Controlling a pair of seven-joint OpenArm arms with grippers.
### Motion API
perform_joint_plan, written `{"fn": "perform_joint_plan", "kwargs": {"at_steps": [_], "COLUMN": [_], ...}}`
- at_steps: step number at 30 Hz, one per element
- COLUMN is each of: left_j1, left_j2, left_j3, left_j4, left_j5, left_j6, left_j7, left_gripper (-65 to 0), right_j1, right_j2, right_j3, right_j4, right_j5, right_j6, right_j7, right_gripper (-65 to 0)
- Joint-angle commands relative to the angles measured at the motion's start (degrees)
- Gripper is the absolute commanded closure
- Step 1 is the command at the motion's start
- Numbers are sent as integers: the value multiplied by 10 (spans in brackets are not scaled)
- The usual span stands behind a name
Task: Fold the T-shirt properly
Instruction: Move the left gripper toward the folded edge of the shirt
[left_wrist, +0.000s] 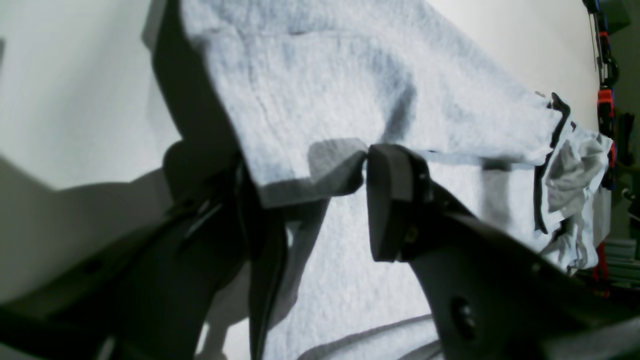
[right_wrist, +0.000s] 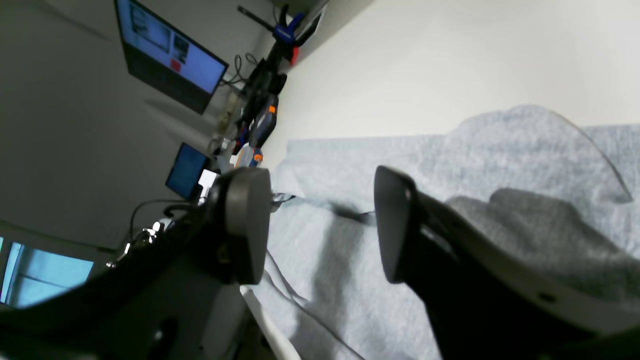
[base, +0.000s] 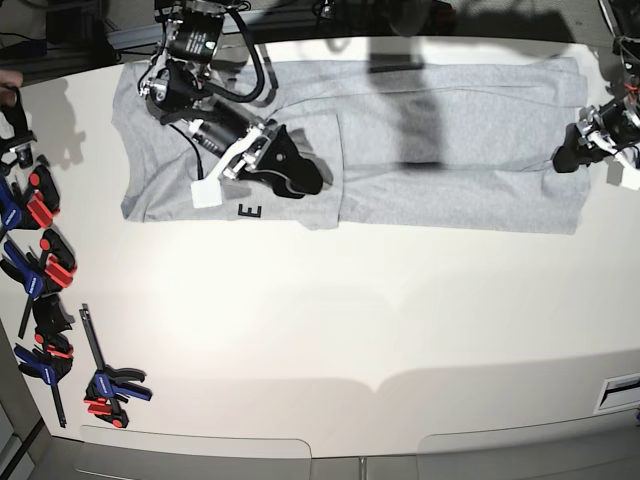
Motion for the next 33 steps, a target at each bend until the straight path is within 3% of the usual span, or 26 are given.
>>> {"fn": "perform_joint_plan", "kwargs": {"at_steps": [1,12,18,20,22,26,33], "left_j1": [3,1,1,1,1,3,18], "left_j2": [-5,44,45,45,45,44,65], "left_j3": [-1,-1,-21,-47,-80,-136,-145], "left_j4": [3,3,3,3,3,14,98], "left_j5": [22,36,33,26,7,-26,-52], "left_j6": [12,24,24,24,5,1,1], "left_j7": [6,-17,-26,-26,-25,-14,22], "left_gripper": [-290,-278,-107,-9,0,0,0], "right_j1": [5,5,5,5,5,5,15], "right_j2": [0,0,0,0,0,0,17], "right_j3": [-1,-1,-1,-1,-1,17,124], "right_j4": [11,11,11,11,11,11,11], "right_j5": [18,18,18,18,18,14,14], "right_j6": [7,7,7,7,7,7,7], "right_j7": [8,8,8,9,13,32,38], "right_gripper": [-315,-314,-314,-314,-314,-314,-314]}}
